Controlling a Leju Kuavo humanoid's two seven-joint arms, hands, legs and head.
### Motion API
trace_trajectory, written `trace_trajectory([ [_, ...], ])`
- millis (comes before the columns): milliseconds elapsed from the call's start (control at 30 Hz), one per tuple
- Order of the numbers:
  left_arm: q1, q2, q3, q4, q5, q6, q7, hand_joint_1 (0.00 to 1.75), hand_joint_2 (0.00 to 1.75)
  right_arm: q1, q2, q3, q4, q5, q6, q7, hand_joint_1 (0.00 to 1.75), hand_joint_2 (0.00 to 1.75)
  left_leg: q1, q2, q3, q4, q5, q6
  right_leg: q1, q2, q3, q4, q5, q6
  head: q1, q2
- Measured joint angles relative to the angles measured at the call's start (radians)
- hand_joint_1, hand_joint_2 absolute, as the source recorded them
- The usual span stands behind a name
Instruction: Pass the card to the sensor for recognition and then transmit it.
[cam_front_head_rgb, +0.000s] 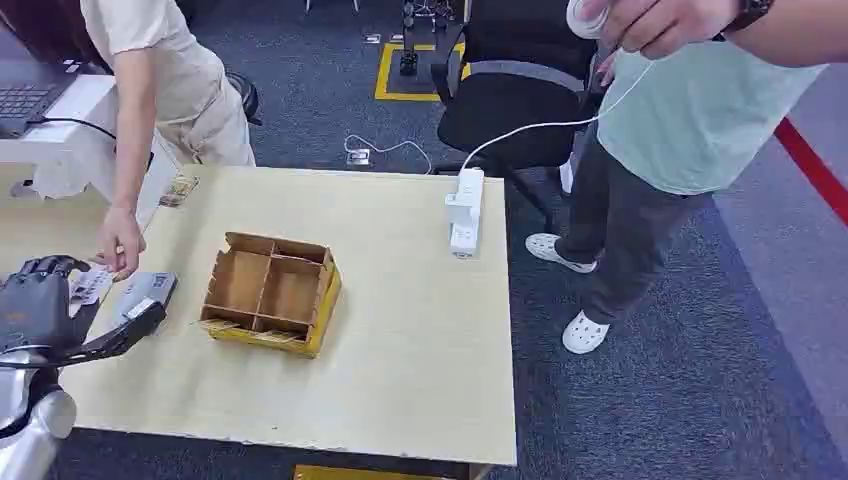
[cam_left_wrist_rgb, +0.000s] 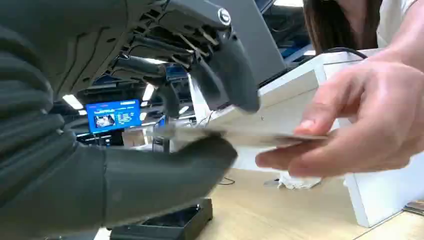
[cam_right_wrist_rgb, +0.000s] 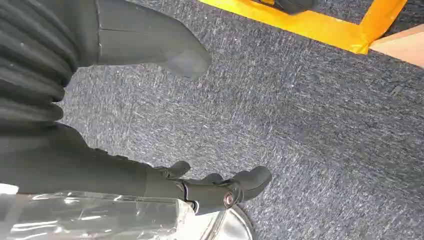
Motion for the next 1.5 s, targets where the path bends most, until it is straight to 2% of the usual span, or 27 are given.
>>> trace_trajectory([
  [33, 0.000, 0.000, 0.000, 0.000, 0.000, 0.000, 0.000, 1.43, 1.75, 0.000, 0.000, 0.000, 0.000, 0.000, 0.000, 0.000, 0.00, 1.75, 0.000, 0.000, 0.000, 0.000, 0.000, 0.000, 0.000, 0.000, 0.000, 0.000, 0.000, 0.000, 0.000, 0.000],
  [67, 0.000, 0.000, -0.001, 0.000, 0.000, 0.000, 0.000, 1.31, 1.75, 0.000, 0.000, 0.000, 0.000, 0.000, 0.000, 0.000, 0.00, 1.75, 0.000, 0.000, 0.000, 0.000, 0.000, 0.000, 0.000, 0.000, 0.000, 0.000, 0.000, 0.000, 0.000, 0.000],
  [100, 0.000, 0.000, -0.001, 0.000, 0.000, 0.000, 0.000, 1.52, 1.75, 0.000, 0.000, 0.000, 0.000, 0.000, 0.000, 0.000, 0.00, 1.75, 0.000, 0.000, 0.000, 0.000, 0.000, 0.000, 0.000, 0.000, 0.000, 0.000, 0.000, 0.000, 0.000, 0.000],
  [167, 0.000, 0.000, -0.001, 0.000, 0.001, 0.000, 0.000, 1.69, 1.75, 0.000, 0.000, 0.000, 0.000, 0.000, 0.000, 0.000, 0.00, 1.75, 0.000, 0.000, 0.000, 0.000, 0.000, 0.000, 0.000, 0.000, 0.000, 0.000, 0.000, 0.000, 0.000, 0.000],
  [300, 0.000, 0.000, -0.003, 0.000, 0.002, 0.000, 0.000, 1.69, 1.75, 0.000, 0.000, 0.000, 0.000, 0.001, -0.001, 0.000, 0.00, 1.75, 0.000, 0.001, 0.000, 0.000, 0.000, 0.000, 0.000, 0.001, 0.000, 0.000, 0.000, 0.000, 0.000, 0.000],
  [333, 0.000, 0.000, -0.003, 0.000, 0.002, 0.000, 0.000, 1.75, 1.75, 0.000, 0.000, 0.000, 0.000, 0.001, -0.001, 0.000, 0.00, 1.75, 0.000, 0.001, 0.000, 0.000, 0.000, 0.000, 0.000, 0.001, 0.000, 0.000, 0.000, 0.000, 0.000, 0.000],
  [367, 0.000, 0.000, -0.003, 0.000, 0.002, 0.000, 0.000, 1.75, 1.75, 0.000, 0.000, 0.000, 0.000, 0.002, -0.001, 0.000, 0.00, 1.75, 0.000, 0.001, 0.000, 0.000, 0.000, 0.000, 0.000, 0.001, 0.000, 0.000, 0.000, 0.000, 0.000, 0.000],
  [400, 0.000, 0.000, -0.003, 0.000, 0.002, 0.000, 0.000, 1.66, 1.75, 0.000, 0.000, 0.000, 0.000, 0.002, -0.001, 0.000, 0.00, 1.75, 0.000, 0.001, 0.000, 0.000, 0.000, 0.000, 0.000, 0.001, 0.000, 0.000, 0.000, 0.000, 0.000, 0.000],
  [433, 0.000, 0.000, -0.003, 0.000, 0.002, 0.000, 0.000, 1.75, 1.75, 0.000, 0.000, 0.000, 0.000, 0.002, -0.001, 0.000, 0.00, 1.75, 0.000, 0.001, 0.000, 0.000, 0.000, 0.000, 0.000, 0.001, 0.000, 0.000, 0.000, 0.000, 0.000, 0.000],
  [667, 0.004, 0.002, -0.003, 0.000, 0.022, 0.001, -0.034, 1.75, 1.75, 0.000, 0.000, 0.000, 0.000, 0.003, 0.000, 0.000, 0.00, 1.75, 0.000, 0.001, 0.000, 0.000, 0.000, 0.000, 0.000, 0.001, 0.000, 0.000, 0.000, 0.000, 0.000, 0.000],
  [1133, 0.017, 0.002, -0.003, 0.000, 0.042, 0.004, -0.035, 1.75, 1.75, 0.000, 0.000, 0.000, 0.000, 0.006, 0.000, 0.000, 0.00, 1.75, 0.000, 0.000, 0.000, 0.000, 0.000, 0.000, 0.000, 0.000, 0.000, 0.000, 0.000, 0.000, 0.000, 0.000],
  [1200, 0.019, 0.002, -0.003, 0.000, 0.039, -0.003, -0.025, 1.75, 1.75, 0.000, 0.000, 0.000, 0.000, 0.006, 0.000, 0.000, 0.00, 1.75, 0.000, 0.000, 0.000, 0.000, 0.000, 0.000, 0.000, 0.000, 0.000, 0.000, 0.000, 0.000, 0.000, 0.000],
  [1300, 0.019, -0.004, -0.003, 0.009, 0.089, -0.052, -0.007, 1.75, 1.75, 0.000, 0.000, 0.000, 0.000, 0.009, 0.000, 0.002, 0.00, 1.75, 0.000, 0.000, 0.000, 0.000, 0.000, 0.000, 0.000, 0.000, 0.000, 0.000, 0.000, 0.000, 0.000, 0.000],
  [1500, 0.020, -0.023, -0.003, 0.045, 0.104, -0.052, 0.003, 1.75, 1.75, -0.001, 0.000, 0.000, 0.000, 0.015, 0.000, 0.008, 0.00, 1.75, 0.000, 0.000, 0.000, 0.000, 0.000, 0.000, 0.000, 0.000, 0.000, 0.000, 0.000, 0.000, 0.000, 0.000],
])
